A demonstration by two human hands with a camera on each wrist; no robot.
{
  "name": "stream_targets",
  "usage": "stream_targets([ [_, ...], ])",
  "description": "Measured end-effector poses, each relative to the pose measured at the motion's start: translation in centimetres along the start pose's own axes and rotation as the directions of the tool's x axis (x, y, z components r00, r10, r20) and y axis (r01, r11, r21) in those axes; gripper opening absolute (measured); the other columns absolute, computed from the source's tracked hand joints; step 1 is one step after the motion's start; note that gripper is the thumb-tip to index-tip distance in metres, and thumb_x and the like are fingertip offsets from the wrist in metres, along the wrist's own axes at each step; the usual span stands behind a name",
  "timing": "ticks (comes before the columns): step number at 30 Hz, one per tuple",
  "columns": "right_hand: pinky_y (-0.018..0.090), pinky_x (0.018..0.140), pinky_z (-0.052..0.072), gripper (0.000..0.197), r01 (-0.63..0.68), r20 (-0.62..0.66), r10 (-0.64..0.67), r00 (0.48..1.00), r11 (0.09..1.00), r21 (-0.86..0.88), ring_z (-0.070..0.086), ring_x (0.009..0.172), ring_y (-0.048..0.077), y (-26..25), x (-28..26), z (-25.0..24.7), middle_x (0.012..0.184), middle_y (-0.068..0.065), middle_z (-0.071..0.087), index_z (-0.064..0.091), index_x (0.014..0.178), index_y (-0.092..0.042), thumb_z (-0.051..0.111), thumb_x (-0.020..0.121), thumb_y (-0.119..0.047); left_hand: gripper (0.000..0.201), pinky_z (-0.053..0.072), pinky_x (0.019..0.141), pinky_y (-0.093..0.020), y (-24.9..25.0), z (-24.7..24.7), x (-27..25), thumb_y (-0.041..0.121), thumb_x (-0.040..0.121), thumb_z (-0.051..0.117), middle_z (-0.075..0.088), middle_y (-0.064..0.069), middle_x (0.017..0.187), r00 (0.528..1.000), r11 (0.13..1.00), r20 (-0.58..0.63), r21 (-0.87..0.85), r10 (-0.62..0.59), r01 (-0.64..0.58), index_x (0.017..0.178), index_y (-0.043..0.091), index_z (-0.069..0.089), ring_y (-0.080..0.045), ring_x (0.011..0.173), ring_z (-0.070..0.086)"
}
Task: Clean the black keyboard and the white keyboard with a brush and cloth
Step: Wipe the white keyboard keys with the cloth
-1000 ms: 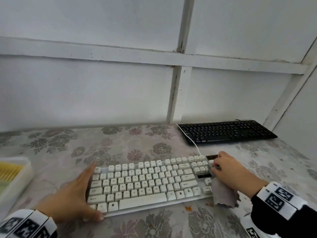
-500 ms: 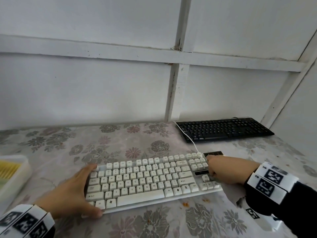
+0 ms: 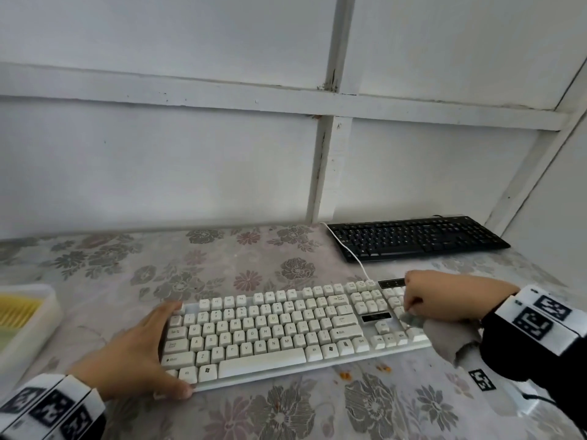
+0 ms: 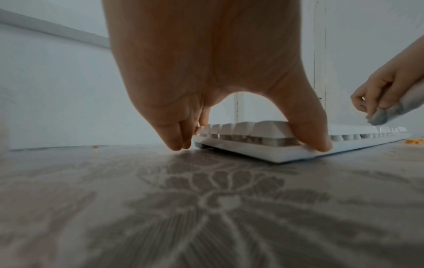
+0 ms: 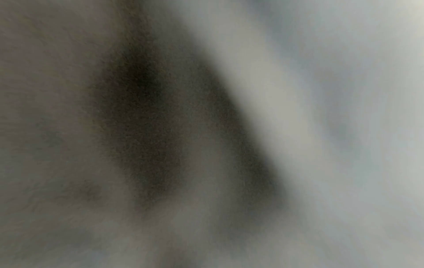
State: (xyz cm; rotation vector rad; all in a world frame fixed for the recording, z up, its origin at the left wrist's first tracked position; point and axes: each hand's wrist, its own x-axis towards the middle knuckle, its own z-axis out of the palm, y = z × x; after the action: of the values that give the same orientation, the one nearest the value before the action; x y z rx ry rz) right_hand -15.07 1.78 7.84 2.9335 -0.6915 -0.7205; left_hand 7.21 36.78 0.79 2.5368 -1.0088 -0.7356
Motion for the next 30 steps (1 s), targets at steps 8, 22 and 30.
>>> stream_targets([
  [8,0.022,0.075,0.043,0.014,0.032,-0.222,0.078,0.972,0.890,0.454,0.056,0.085,0.011,-2.2,0.5,0.7,0.079,-0.006,0.055,0.072,0.098,-0.019,0.063,0.088,-0.020,0.149,0.031,0.107,-0.026,-0.2,0.1,0.1,0.076,0.020,0.068,0.022,0.009,0.149,1.000,0.999,0.014,-0.032,0.015,-0.015,0.144,0.033,-0.002,-0.009,0.125,0.036],
  [22,0.024,0.089,0.049,0.019,0.530,-0.390,-0.363,0.846,0.499,0.686,0.064,0.098,0.016,-19.0,2.9,-0.9,0.106,0.007,0.069,0.068,0.104,-0.010,0.058,0.089,-0.005,0.143,0.021,0.110,-0.021,-0.5,0.0,0.4,0.051,0.039,0.084,0.018,0.006,0.152,0.998,0.992,0.065,-0.125,-0.001,0.009,0.146,0.028,-0.009,-0.010,0.132,0.029],
  [30,0.040,0.097,0.037,0.029,0.541,-0.384,-0.424,0.820,0.794,0.277,0.041,0.112,0.036,-25.2,4.3,-0.2,0.125,0.013,0.044,0.059,0.118,-0.007,0.049,0.094,-0.020,0.139,0.031,0.100,-0.017,-1.2,0.3,1.0,0.034,0.050,0.089,0.028,0.011,0.140,0.997,0.978,0.064,-0.207,0.033,-0.019,0.146,0.022,-0.012,-0.005,0.125,0.035],
])
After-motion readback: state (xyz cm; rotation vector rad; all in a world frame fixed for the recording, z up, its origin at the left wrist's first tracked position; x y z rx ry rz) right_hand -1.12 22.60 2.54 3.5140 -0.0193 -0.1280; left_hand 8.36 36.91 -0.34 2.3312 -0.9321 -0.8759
